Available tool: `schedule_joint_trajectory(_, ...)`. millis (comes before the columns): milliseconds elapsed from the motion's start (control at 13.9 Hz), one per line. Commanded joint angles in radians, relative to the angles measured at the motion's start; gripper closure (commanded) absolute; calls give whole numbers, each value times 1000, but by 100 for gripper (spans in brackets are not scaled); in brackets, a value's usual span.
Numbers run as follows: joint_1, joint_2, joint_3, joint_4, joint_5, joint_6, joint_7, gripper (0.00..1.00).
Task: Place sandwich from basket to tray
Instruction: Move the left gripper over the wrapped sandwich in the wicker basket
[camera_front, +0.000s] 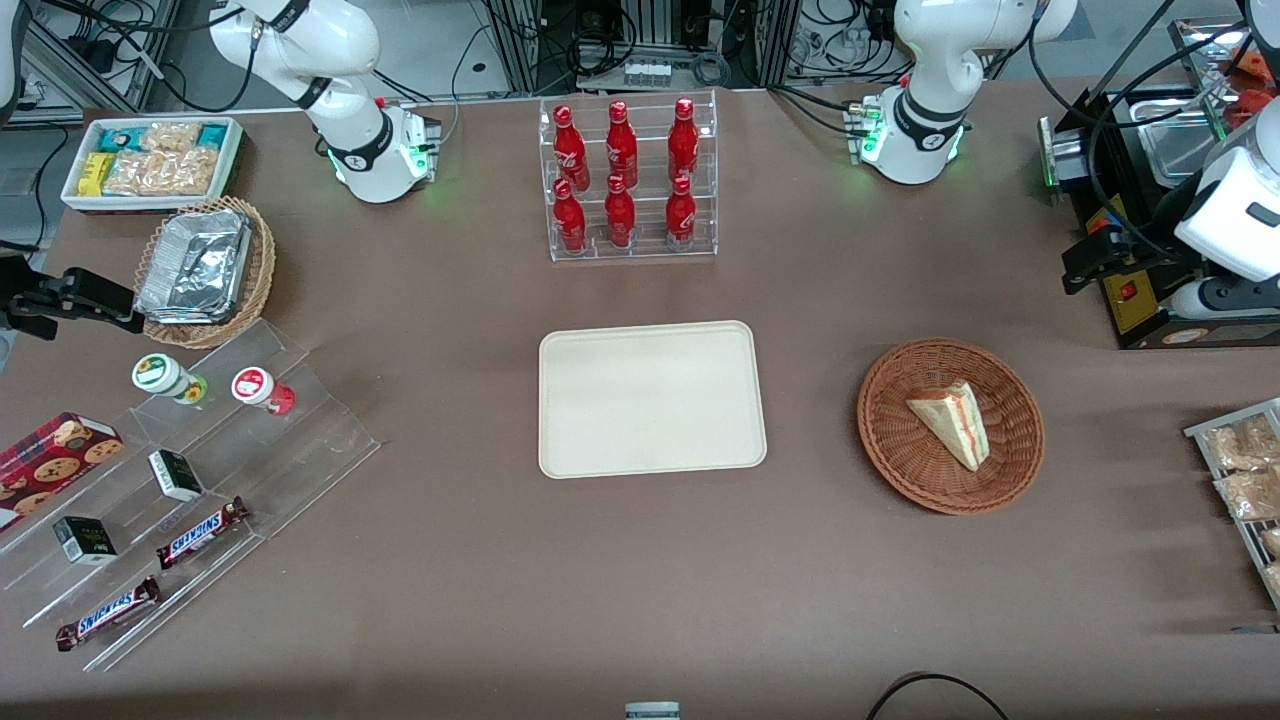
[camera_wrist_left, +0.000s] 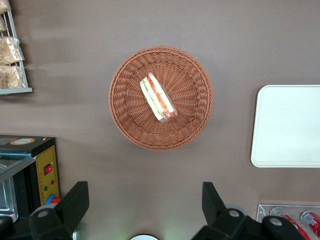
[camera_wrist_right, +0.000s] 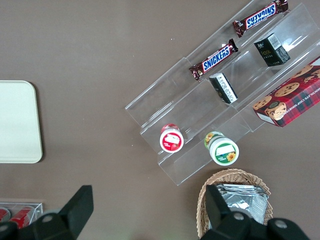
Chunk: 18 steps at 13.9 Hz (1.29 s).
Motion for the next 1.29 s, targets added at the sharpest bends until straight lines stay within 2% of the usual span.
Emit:
schedule_joint_trajectory(0, 0, -14, 3, -7, 6, 1, 18, 0)
schedule_joint_trajectory(504, 8, 72, 6, -48, 16, 111, 7, 0)
schedule_joint_trajectory(719, 8, 81, 6, -154, 26, 237, -25, 0)
schedule_joint_trajectory(1223, -4, 87, 3, -445, 19, 590, -307, 0)
